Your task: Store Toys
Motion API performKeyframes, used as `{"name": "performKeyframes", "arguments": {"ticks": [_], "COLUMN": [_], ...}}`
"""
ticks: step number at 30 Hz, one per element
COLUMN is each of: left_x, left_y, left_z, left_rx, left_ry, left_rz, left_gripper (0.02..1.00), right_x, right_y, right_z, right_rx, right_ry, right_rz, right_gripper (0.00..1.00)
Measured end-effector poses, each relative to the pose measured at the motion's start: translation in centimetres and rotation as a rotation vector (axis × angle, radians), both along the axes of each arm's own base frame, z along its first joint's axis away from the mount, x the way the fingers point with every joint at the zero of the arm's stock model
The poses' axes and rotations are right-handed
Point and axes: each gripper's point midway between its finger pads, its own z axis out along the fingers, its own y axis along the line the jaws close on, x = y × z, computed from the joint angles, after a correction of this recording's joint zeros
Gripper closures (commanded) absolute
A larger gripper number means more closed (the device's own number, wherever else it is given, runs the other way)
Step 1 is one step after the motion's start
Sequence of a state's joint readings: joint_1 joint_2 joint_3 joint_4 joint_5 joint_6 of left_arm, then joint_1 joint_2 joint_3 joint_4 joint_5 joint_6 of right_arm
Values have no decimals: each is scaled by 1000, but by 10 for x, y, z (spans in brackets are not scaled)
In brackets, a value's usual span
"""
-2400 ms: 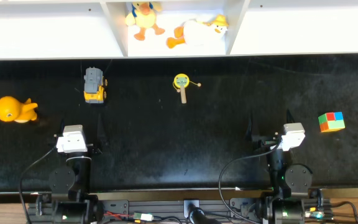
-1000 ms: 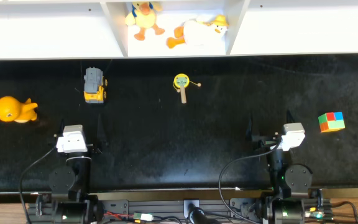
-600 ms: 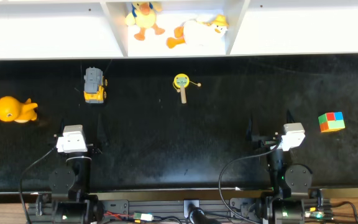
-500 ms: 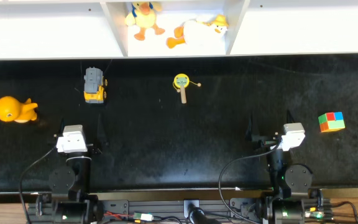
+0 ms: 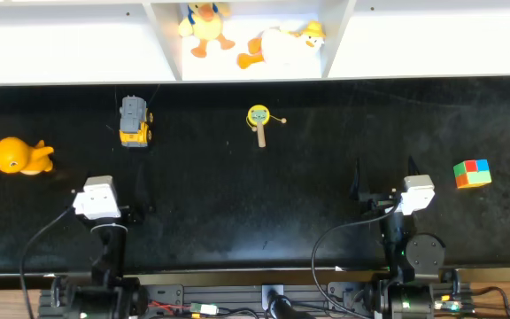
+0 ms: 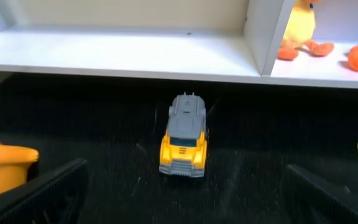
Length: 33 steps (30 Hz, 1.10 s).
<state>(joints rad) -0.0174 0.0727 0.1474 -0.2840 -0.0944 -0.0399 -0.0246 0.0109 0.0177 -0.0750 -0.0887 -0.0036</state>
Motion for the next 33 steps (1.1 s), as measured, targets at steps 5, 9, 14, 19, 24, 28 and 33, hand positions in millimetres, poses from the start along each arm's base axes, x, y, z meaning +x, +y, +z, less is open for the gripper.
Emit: {"name": "performKeyframes", "arguments": {"ticks": [5, 9, 14, 19, 24, 28, 33], "left_x": [-4, -8, -12, -10, -3, 1, 3], "left_y": [0, 0, -1, -1, 7, 18, 35], "left_z": [8, 11, 8, 12, 17, 9, 0], "left_rx": [-7, -2, 32, 74, 79, 66, 40], "left_ry": [113, 225, 355, 414, 440, 481, 501], "left_rz": [3, 2, -20, -48, -70, -94, -122], "left_gripper": [23, 25, 25, 25, 25, 25, 25], "right_x": [0, 0, 0, 0, 0, 0, 0], "right_y": [0, 0, 0, 0, 0, 0, 0], "right_z": [0, 0, 0, 0, 0, 0, 0], "right_rx": [0, 0, -1, 0, -1, 0, 0], "right_ry": [0, 0, 0, 0, 0, 1, 0], "right_rz": [0, 0, 0, 0, 0, 0, 0], "right_gripper": [5, 3, 5, 5, 7, 5, 5]}}
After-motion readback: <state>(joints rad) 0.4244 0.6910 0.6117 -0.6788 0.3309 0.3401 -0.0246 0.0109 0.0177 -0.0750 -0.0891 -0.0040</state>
